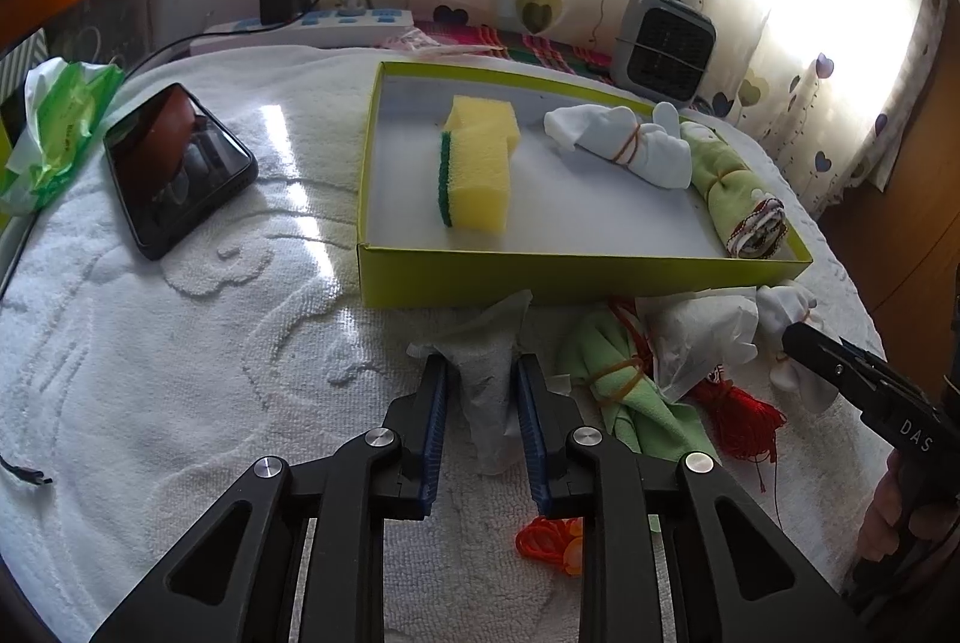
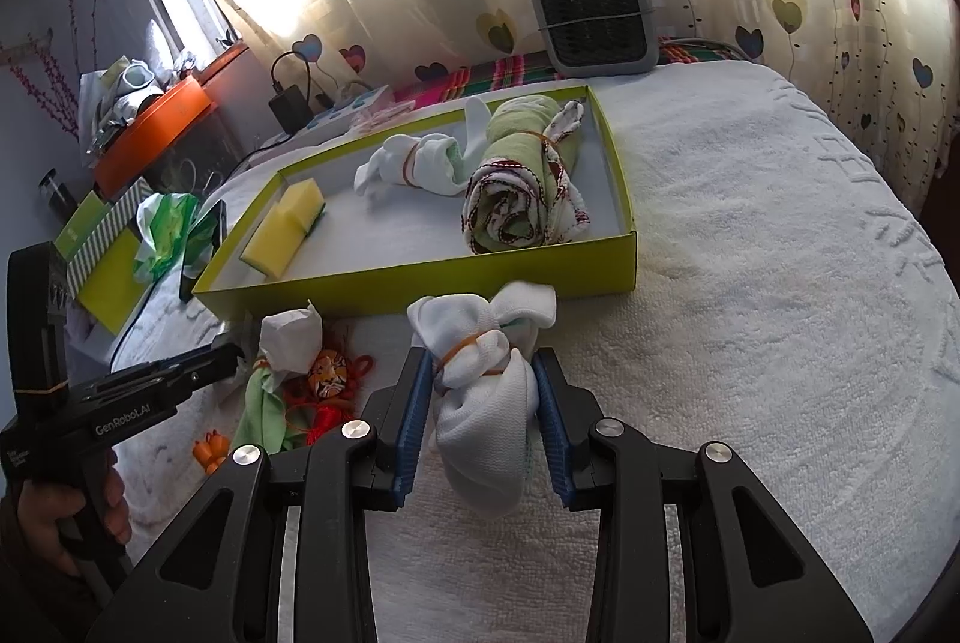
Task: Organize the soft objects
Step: 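Grasp the white sock bundle with the right gripper while the left gripper grasps the white tissue packet, then carry the sock bundle into the box with right gripper while left carries the tissue packet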
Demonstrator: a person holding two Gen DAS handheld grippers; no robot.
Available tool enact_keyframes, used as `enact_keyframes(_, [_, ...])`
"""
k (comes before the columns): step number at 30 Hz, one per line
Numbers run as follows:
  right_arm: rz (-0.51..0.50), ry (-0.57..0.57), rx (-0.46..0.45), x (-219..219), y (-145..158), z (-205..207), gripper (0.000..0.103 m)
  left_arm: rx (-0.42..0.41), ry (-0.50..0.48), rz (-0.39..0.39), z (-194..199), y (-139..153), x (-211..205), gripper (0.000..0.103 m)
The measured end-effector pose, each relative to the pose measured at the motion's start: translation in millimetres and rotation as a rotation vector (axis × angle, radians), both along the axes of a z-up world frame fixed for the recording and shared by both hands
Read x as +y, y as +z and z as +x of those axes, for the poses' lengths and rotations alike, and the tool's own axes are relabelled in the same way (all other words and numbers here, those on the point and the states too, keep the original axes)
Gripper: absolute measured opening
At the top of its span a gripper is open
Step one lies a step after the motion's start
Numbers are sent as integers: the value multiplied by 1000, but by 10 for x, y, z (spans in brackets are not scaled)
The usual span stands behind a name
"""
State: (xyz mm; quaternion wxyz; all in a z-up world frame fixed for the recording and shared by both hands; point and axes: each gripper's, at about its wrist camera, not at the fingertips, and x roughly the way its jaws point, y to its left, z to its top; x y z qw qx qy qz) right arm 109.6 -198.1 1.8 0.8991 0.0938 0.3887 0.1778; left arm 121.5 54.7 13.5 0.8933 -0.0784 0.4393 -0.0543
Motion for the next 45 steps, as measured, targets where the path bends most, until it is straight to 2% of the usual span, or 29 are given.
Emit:
enact_keyframes(7, [-17, 12, -6, 46, 15, -11, 36, -11, -6, -9, -12, 48, -10, 16])
enact_keyframes(18, [-28, 21, -17, 64, 57, -31, 36, -37, -13, -11, -52, 135, 2, 16])
enact_keyframes(32, [-33, 47, -72, 146, 287, -53, 36, -96, -36, -9, -61, 412, 15, 16])
enact_keyframes(45, [-40, 79, -131, 285, 565, 99, 36, -125, -63, -3, 112, 606, -10, 16])
